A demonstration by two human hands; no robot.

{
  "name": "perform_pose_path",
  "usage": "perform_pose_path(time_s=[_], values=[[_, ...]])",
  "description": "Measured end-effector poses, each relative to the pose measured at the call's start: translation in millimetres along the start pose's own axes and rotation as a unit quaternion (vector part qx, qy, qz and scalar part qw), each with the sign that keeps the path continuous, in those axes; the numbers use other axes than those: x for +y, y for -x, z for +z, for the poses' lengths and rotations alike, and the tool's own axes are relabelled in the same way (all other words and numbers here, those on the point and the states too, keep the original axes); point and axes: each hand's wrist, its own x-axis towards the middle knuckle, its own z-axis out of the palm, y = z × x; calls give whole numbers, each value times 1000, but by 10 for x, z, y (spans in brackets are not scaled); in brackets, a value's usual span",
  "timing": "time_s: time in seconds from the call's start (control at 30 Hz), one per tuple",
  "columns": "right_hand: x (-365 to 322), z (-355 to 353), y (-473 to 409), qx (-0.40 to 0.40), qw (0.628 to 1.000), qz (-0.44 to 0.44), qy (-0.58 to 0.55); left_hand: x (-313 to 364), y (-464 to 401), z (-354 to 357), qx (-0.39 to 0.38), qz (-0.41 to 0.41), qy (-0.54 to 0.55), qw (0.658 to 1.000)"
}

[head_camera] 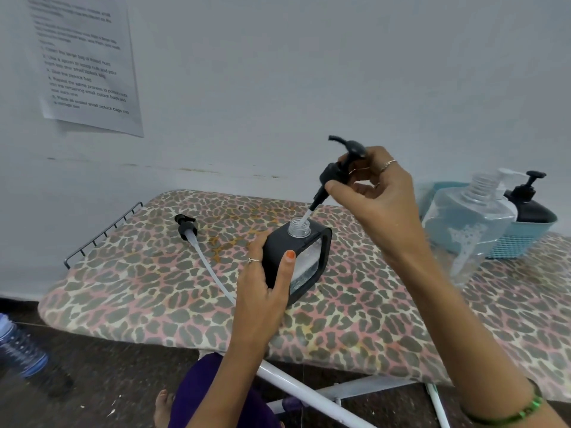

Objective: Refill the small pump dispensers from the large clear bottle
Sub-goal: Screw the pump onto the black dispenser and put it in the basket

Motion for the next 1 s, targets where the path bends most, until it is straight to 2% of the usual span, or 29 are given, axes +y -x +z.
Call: perform_pose_path(time_s=[0.37, 0.53, 0.77, 0.9, 1.0], values=[[402, 237, 107, -158, 977, 63, 128, 18, -7, -10, 2, 7, -13, 1000], [443, 251, 122, -161, 978, 90, 95, 19, -6, -10, 2, 3, -6, 1000], [474, 376, 138, -83, 988, 98, 89, -10, -1, 2, -5, 5, -14, 1000], [459, 366, 191, -138, 982, 83, 95, -3, -3, -3, -3, 2, -21, 1000], [432, 322, 237, -160, 983, 83, 28, -11, -7, -2, -1, -3, -21, 1000]])
